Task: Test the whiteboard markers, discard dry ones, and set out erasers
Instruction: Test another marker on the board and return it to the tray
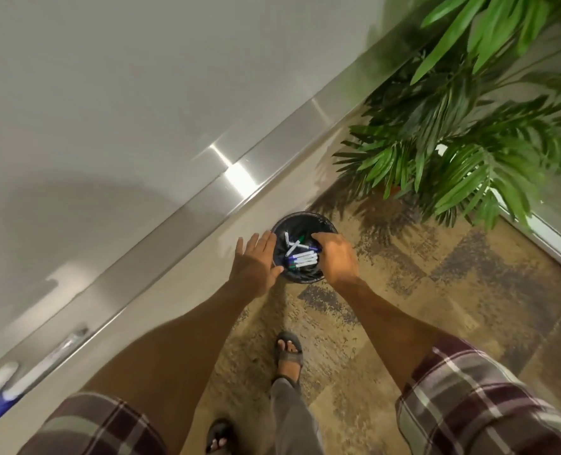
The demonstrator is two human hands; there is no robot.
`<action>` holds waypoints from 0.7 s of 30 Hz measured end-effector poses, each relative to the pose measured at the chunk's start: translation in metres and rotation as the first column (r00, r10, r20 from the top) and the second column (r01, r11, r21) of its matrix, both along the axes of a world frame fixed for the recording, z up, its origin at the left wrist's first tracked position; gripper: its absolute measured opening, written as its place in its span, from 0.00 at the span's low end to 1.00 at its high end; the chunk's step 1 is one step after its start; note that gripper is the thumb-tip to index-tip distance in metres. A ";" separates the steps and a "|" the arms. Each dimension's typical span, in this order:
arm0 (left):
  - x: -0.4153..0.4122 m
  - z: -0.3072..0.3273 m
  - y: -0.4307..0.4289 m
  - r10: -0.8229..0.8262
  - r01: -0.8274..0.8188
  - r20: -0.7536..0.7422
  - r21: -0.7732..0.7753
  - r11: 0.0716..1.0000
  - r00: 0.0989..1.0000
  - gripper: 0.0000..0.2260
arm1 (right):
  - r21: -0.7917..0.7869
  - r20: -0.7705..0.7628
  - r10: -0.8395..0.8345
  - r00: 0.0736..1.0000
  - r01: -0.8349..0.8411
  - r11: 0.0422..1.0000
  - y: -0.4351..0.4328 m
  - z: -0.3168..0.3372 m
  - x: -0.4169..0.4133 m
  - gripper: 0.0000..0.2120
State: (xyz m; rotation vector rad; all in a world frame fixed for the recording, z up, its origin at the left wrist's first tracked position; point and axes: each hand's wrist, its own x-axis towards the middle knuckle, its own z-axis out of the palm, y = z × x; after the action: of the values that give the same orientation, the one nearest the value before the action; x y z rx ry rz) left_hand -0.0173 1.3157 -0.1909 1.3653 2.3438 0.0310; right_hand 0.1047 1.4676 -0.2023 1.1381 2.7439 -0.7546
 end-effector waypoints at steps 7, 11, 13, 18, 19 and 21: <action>0.010 0.056 -0.013 0.085 -0.083 0.026 -0.073 0.994 0.996 0.32 | 0.104 -0.050 0.131 0.990 -0.125 0.987 -0.028 0.049 0.002 0.21; 0.016 0.083 -0.035 0.109 -0.108 0.011 -0.059 0.992 0.994 0.31 | 0.179 -0.028 0.217 0.976 -0.208 0.961 -0.053 0.072 0.004 0.20; 0.019 0.097 -0.051 0.123 -0.123 -0.003 -0.056 0.991 0.992 0.31 | 0.201 -0.008 0.243 0.970 -0.236 0.951 -0.072 0.086 0.006 0.22; 0.027 0.130 -0.096 0.075 -0.079 -0.105 -0.036 0.996 0.992 0.31 | 0.232 -0.007 0.280 0.960 -0.271 0.934 -0.122 0.119 0.011 0.26; 0.029 0.136 -0.106 0.063 -0.067 -0.124 -0.025 0.997 0.990 0.31 | 0.238 -0.021 0.288 0.957 -0.275 0.932 -0.132 0.125 0.013 0.26; 0.035 0.147 -0.129 0.064 -0.066 -0.154 -0.008 0.998 0.986 0.31 | 0.266 -0.041 0.317 0.948 -0.295 0.918 -0.154 0.139 0.018 0.26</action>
State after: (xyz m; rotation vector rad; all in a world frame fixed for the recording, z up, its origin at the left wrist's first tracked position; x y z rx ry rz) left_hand 0.0176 1.1862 -0.0441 1.3269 2.5104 -0.0722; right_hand 0.1226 1.3133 -0.0638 0.6883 3.0549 -0.4243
